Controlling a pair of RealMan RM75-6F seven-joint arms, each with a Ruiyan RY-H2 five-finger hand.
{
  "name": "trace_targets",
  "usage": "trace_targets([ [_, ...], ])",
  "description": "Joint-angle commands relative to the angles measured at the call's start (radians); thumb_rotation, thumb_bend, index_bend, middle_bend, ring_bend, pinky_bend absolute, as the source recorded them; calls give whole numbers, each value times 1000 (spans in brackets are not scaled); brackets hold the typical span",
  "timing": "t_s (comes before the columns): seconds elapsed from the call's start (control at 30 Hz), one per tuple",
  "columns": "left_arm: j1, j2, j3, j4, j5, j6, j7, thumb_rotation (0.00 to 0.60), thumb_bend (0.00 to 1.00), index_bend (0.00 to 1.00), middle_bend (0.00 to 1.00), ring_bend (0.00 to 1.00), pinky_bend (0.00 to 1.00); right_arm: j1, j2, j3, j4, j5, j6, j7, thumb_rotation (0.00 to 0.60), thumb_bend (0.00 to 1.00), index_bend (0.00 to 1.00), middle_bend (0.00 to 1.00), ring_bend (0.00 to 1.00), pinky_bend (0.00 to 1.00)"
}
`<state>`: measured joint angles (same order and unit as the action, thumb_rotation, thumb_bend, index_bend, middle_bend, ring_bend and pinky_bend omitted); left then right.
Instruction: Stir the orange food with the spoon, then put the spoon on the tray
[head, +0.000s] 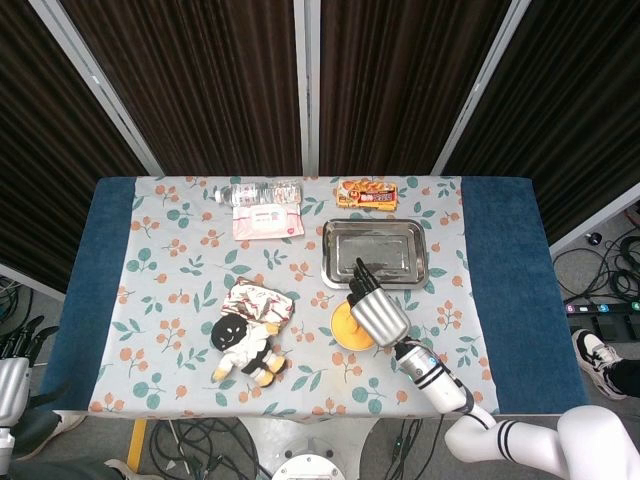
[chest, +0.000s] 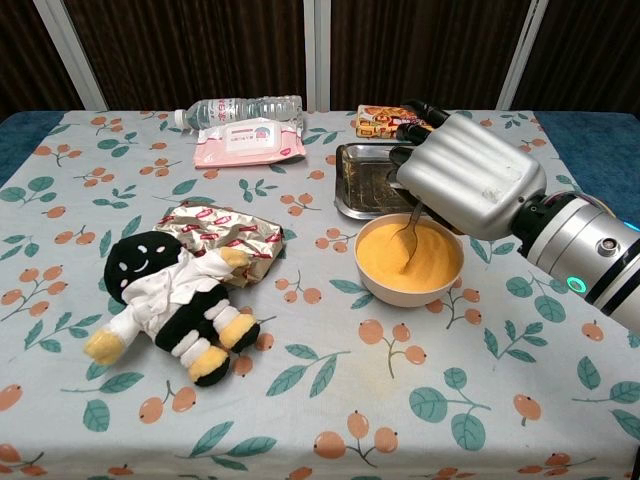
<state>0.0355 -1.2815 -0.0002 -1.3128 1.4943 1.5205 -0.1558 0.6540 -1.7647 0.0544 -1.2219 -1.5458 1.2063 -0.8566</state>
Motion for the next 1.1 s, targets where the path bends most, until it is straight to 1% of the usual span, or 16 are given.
trace_targets([
  [0.03,-1,4,0,-7,2,1,7,600,0,248,171,147,143,-11,14,7,-8,-12,25,38,600,402,683,314,168,0],
  [0.27,-5,13,-2,-29,4,1,28,600,0,248,171,147,143,-19,51,1,-37,-39,36,51,600,402,683,314,168,0],
  [0.4,-6,15,-1,-34,5,0,32,600,0,248,171,147,143,4,71,-14,-38,-72,0,22,600,402,683,314,168,0],
  [0.53,-7,14,-2,-33,5,-1,30,600,0,248,171,147,143,54,90,-31,-34,-127,-64,-60,600,402,683,305,169,0],
  [0.67,-7,12,0,-28,2,-5,25,600,0,248,171,147,143,87,93,-34,-28,-161,-108,-165,600,402,682,295,166,0],
  [0.87,1,9,0,-16,-4,1,10,600,0,248,171,147,142,116,134,-38,-46,-180,-185,-334,600,402,677,283,146,0],
  [1.1,3,4,2,-6,-2,3,1,600,0,248,171,147,143,101,195,-17,-130,-194,-143,-382,600,402,676,282,144,0],
])
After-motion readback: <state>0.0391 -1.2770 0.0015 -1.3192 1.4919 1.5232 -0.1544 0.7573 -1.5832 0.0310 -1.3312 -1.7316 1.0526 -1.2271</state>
